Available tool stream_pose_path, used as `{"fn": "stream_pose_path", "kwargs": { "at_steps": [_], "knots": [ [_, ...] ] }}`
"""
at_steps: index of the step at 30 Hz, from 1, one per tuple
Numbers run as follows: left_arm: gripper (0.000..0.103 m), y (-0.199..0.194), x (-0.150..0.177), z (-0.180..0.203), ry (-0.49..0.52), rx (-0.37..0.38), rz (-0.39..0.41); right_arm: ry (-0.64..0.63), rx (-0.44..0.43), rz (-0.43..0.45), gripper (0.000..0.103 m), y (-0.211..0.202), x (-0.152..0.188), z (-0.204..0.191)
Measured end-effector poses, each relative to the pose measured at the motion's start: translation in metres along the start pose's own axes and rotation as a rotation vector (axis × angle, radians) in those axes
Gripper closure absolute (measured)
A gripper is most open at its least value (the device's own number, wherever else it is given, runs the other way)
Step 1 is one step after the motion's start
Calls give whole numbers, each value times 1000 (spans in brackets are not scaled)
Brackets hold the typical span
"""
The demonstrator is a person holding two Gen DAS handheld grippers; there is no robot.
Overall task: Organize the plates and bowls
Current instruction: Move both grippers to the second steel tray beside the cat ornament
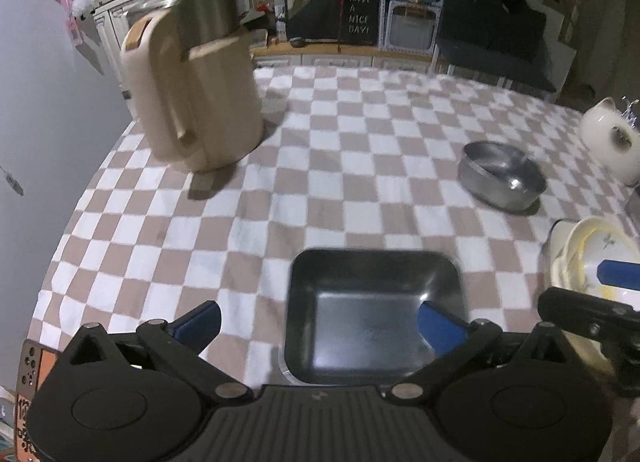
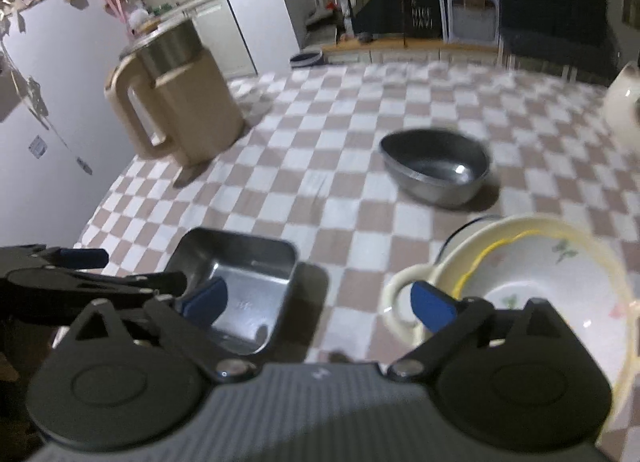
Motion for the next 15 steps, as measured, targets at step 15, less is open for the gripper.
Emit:
{"fn": "stream_pose_path", "kwargs": {
  "at_steps": [15],
  "knots": [
    [0,-18,-52,107,121,87,171,178,117,209,1,-69,-35,104]
  ]
}}
Point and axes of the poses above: each gripper's, at about its wrist camera, not at the fingertips, and y roughly the way its jaws point, z to its right, x to its underside, the point moved 6 cm from there along y, roughly the way its jaws point, and after that the axes turned 9 degrees about y, right-handed, at the moved point
